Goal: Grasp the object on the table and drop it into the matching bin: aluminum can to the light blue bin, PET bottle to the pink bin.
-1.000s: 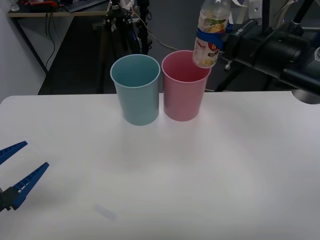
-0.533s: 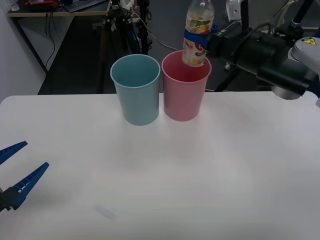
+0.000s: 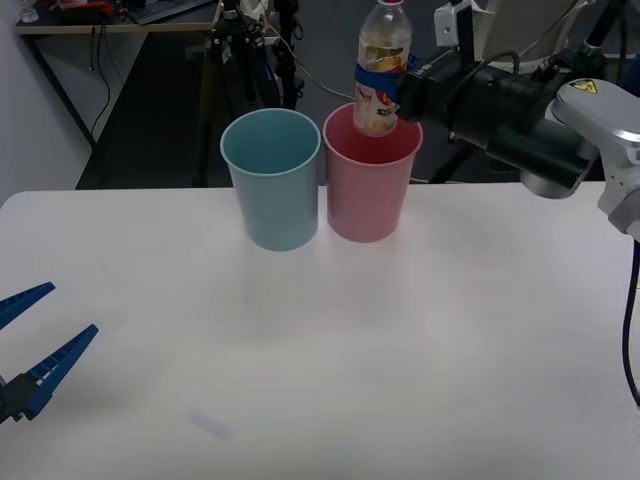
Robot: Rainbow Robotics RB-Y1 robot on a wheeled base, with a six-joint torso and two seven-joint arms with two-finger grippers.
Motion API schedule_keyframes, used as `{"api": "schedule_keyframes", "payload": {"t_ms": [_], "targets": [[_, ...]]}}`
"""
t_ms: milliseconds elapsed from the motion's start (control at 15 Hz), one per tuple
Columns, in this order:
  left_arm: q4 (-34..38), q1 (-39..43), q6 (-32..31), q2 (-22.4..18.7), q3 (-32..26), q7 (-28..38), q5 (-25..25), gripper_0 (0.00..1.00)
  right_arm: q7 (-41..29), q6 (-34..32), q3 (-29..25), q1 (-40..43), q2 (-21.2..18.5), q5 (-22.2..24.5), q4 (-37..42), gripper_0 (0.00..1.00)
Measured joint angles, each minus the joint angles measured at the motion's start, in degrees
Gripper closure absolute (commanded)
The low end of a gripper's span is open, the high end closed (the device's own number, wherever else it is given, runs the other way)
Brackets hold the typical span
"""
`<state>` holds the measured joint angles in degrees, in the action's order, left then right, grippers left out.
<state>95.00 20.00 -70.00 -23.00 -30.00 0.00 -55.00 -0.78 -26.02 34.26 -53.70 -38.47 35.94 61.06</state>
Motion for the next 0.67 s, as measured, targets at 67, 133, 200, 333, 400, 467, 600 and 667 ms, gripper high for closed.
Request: {"api": "schedule_keyframes", "payload": {"t_ms": [67, 133, 200, 333, 400, 467, 600, 667], "targets": [[0.0, 0.0, 0.0, 0.0, 0.0, 0.0, 0.0, 0.0, 0.0, 0.2, -0.1, 0.0, 0.2, 0.0, -0.2, 1.0], [0.0, 0.0, 0.0, 0.0, 0.0, 0.0, 0.0, 0.0, 0.0, 0.4, -0.2, 0.0, 0.4, 0.0, -0.2, 1.0], [0.0, 0.0, 0.0, 0.0, 0.0, 0.0, 0.0, 0.0, 0.0, 0.7, -0.3, -0.1, 0.6, 0.0, -0.2, 1.0], [0.0, 0.0, 0.0, 0.0, 0.0, 0.0, 0.0, 0.0, 0.0, 1.3, -0.5, -0.1, 1.0, 0.0, -0.3, 1.0], [0.0, 0.0, 0.0, 0.0, 0.0, 0.0, 0.0, 0.0, 0.0, 1.5, -0.7, -0.1, 1.3, 0.0, -0.3, 1.0], [0.0, 0.0, 0.0, 0.0, 0.0, 0.0, 0.0, 0.0, 0.0, 1.8, -0.8, 0.0, 1.4, 0.0, -0.3, 1.0], [0.0, 0.0, 0.0, 0.0, 0.0, 0.0, 0.0, 0.0, 0.2, 2.2, -1.1, -0.1, 1.6, 0.0, -0.3, 0.07], [0.0, 0.0, 0.0, 0.0, 0.0, 0.0, 0.0, 0.0, 0.2, 2.3, -1.2, 0.0, 1.6, 0.0, -0.3, 0.0]]}}
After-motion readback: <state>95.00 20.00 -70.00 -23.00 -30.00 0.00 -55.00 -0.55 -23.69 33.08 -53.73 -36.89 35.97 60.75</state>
